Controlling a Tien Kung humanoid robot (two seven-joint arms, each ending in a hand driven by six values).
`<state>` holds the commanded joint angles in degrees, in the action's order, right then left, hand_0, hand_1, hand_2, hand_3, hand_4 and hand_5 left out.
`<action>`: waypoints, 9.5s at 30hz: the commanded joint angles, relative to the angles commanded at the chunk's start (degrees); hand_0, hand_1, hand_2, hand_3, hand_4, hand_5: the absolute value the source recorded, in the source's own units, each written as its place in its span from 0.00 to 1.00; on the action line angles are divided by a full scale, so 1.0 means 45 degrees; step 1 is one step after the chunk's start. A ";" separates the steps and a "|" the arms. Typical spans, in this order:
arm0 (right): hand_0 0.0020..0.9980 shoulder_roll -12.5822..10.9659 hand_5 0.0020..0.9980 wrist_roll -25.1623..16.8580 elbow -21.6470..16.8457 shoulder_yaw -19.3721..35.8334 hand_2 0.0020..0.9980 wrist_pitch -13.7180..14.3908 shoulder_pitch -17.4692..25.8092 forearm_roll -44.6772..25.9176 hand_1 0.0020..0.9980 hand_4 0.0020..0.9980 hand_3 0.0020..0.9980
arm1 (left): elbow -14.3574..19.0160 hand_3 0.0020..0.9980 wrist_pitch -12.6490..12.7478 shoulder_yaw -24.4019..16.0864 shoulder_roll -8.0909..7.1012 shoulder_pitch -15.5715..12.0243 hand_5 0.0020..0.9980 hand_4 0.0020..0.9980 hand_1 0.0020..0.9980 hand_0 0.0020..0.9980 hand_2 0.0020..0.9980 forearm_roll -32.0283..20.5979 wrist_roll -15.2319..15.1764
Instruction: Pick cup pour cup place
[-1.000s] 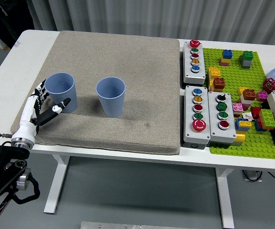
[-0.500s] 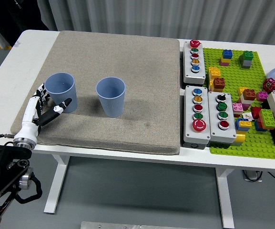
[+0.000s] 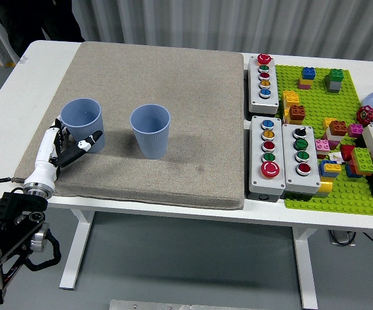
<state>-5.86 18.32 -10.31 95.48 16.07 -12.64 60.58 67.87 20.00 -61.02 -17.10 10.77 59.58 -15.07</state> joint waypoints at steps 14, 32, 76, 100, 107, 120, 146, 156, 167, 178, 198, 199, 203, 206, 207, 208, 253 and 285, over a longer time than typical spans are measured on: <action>0.70 -0.0017 0.02 -0.0010 0.0000 0.0008 0.56 -0.0040 -0.0073 -0.0014 0.63 0.00 0.56 | -0.0009 0.97 0.0028 0.0162 -0.0087 0.0268 0.44 0.98 0.94 0.99 1.00 0.0162 0.0112; 0.70 -0.0015 0.02 0.0008 0.0000 0.0051 0.56 -0.0069 -0.0101 0.0033 0.63 0.00 0.56 | -0.0130 0.96 0.0043 0.0396 -0.0018 0.0509 0.44 0.97 0.93 0.99 1.00 0.0102 0.0148; 0.70 -0.0029 0.01 0.0040 0.0000 0.0079 0.56 -0.0112 0.0014 0.0170 0.63 0.00 0.56 | 0.1839 0.58 0.2923 0.0661 -0.0066 0.0088 0.15 0.68 0.56 0.53 0.69 0.2390 0.0308; 0.70 -0.0101 0.01 -0.0030 0.0000 -0.0018 0.56 -0.0025 -0.0117 -0.0001 0.63 0.00 0.56 | 0.2366 0.58 0.2908 0.1100 -0.0735 0.1195 0.16 0.70 0.56 0.54 0.67 0.6452 0.1579; 0.70 -0.0114 0.01 -0.0042 0.0000 -0.0073 0.56 -0.0001 -0.0148 -0.0089 0.63 0.00 0.56 | 0.2261 0.58 0.2749 0.1399 -0.0953 0.1602 0.16 0.70 0.56 0.55 0.67 0.7591 0.1978; 0.70 -0.0121 0.01 -0.0058 0.0000 -0.0081 0.56 0.0015 -0.0155 -0.0111 0.63 0.00 0.56 | 0.2097 0.58 0.2521 0.1403 -0.1168 0.2022 0.16 0.70 0.56 0.55 0.66 1.0381 0.2908; 0.70 -0.0153 0.01 -0.0091 0.0000 -0.0155 0.56 0.0042 -0.0178 -0.0252 0.63 0.00 0.56 | 0.2372 0.57 0.1992 0.2355 -0.2137 0.3042 0.18 0.71 0.56 0.55 0.66 1.3630 0.4231; 0.70 -0.0151 0.01 -0.0090 0.0000 -0.0202 0.56 0.0057 -0.0149 -0.0323 0.63 0.00 0.56 | 0.2485 0.57 0.1920 0.3054 -0.2677 0.3550 0.19 0.72 0.56 0.55 0.66 1.4212 0.4621; 0.70 -0.0176 0.01 -0.0104 0.0000 -0.0195 0.56 0.0053 -0.0144 -0.0299 0.63 0.00 0.56 | 0.2566 0.57 0.1849 0.3624 -0.3115 0.4046 0.20 0.72 0.55 0.55 0.65 1.4838 0.5019; 0.70 -0.0191 0.01 -0.0129 0.0000 -0.0245 0.56 0.0073 -0.0225 -0.0420 0.63 0.00 0.56 | 0.2477 0.57 0.2083 0.3958 -0.3229 0.4428 0.20 0.72 0.55 0.55 0.65 1.5423 0.5605; 0.70 -0.0192 0.01 -0.0139 0.0000 -0.0279 0.56 0.0092 -0.0250 -0.0528 0.63 0.00 0.56 | 0.2455 0.57 0.2226 0.4877 -0.3560 0.5116 0.20 0.71 0.55 0.54 0.64 1.5650 0.6059; 0.70 -0.0194 0.01 -0.0139 0.0000 -0.0284 0.56 0.0090 -0.0255 -0.0534 0.63 0.00 0.56 | 0.2434 0.57 0.2230 0.4939 -0.3569 0.5151 0.20 0.71 0.55 0.54 0.64 1.5650 0.6089; 0.70 -0.0188 0.01 -0.0136 0.0000 -0.0281 0.56 0.0093 -0.0253 -0.0541 0.63 0.00 0.56 | 0.2370 0.57 0.2244 0.5046 -0.3608 0.5224 0.20 0.71 0.55 0.54 0.64 1.5650 0.6151; 0.70 -0.0188 0.01 -0.0134 0.0000 -0.0277 0.56 0.0095 -0.0249 -0.0543 0.63 0.00 0.56 | 0.2342 0.57 0.2277 0.5144 -0.3668 0.5271 0.20 0.71 0.55 0.54 0.64 1.5650 0.6197; 0.70 -0.0187 0.01 -0.0135 0.0000 -0.0275 0.56 0.0096 -0.0249 -0.0543 0.63 0.00 0.56 | 0.2338 0.57 0.2282 0.5154 -0.3674 0.5276 0.20 0.71 0.55 0.54 0.64 1.5650 0.6205; 0.70 -0.0187 0.01 -0.0137 0.0000 -0.0285 0.56 0.0098 -0.0244 -0.0562 0.63 0.00 0.56 | 0.2333 0.57 0.2321 0.5185 -0.3697 0.5294 0.20 0.71 0.55 0.54 0.64 1.5650 0.6247; 0.70 -0.0185 0.01 -0.0142 0.0000 -0.0328 0.56 0.0079 -0.0193 -0.0627 0.63 0.00 0.56 | 0.2735 0.57 0.2024 0.6354 -0.4269 0.6066 0.19 0.71 0.55 0.54 0.64 1.5650 0.6925; 0.70 -0.0206 0.01 -0.0188 0.0000 -0.0431 0.56 0.0130 -0.0213 -0.0825 0.63 0.00 0.56 | 0.3141 0.58 0.1733 0.7382 -0.4926 0.6866 0.19 0.71 0.55 0.55 0.64 1.5650 0.7609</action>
<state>-6.78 17.47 -10.31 93.54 16.65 -13.60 56.87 82.00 27.80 -27.80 -39.27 41.67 130.00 19.17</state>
